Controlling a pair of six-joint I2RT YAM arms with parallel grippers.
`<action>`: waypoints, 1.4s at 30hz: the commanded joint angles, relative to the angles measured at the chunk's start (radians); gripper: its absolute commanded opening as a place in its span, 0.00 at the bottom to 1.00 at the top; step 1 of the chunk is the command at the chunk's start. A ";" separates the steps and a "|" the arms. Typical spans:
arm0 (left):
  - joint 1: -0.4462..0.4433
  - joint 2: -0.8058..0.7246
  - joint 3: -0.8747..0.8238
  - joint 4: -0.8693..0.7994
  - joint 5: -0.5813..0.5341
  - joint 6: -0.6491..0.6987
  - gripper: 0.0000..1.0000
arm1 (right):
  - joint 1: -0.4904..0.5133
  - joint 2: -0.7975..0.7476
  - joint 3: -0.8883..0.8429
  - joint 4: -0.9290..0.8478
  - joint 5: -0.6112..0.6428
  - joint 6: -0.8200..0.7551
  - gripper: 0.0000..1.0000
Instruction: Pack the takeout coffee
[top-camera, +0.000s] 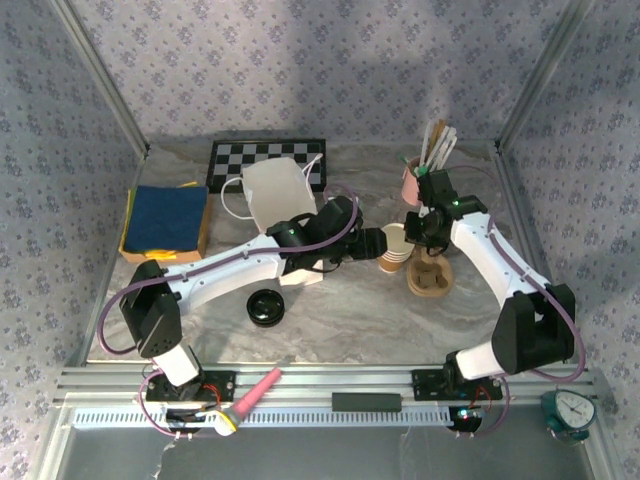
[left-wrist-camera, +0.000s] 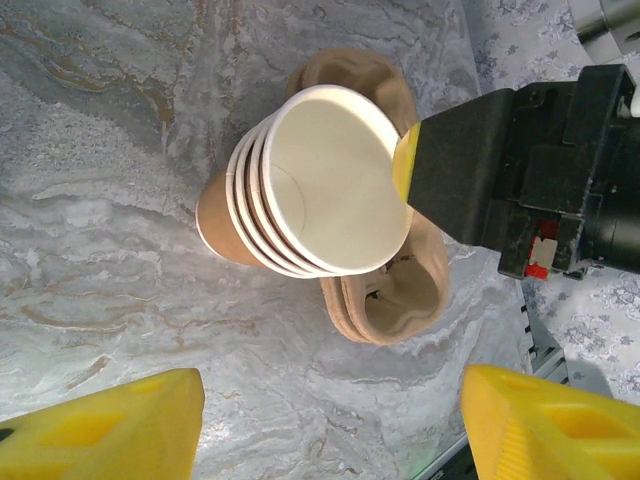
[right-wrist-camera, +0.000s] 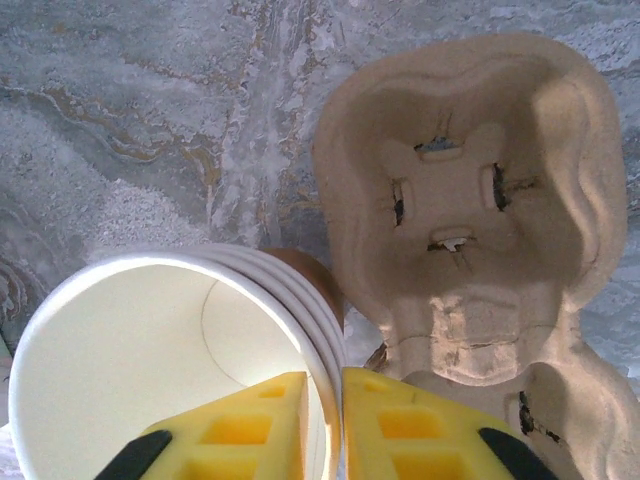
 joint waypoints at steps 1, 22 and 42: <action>-0.009 -0.047 0.006 0.012 -0.001 0.004 0.69 | 0.007 0.023 0.026 -0.050 0.027 0.008 0.12; 0.050 0.039 -0.010 0.100 0.087 -0.079 0.35 | -0.058 -0.055 0.007 -0.037 -0.096 0.027 0.00; 0.081 0.132 -0.012 0.105 0.134 -0.168 0.29 | -0.102 -0.095 -0.101 0.038 -0.223 0.033 0.00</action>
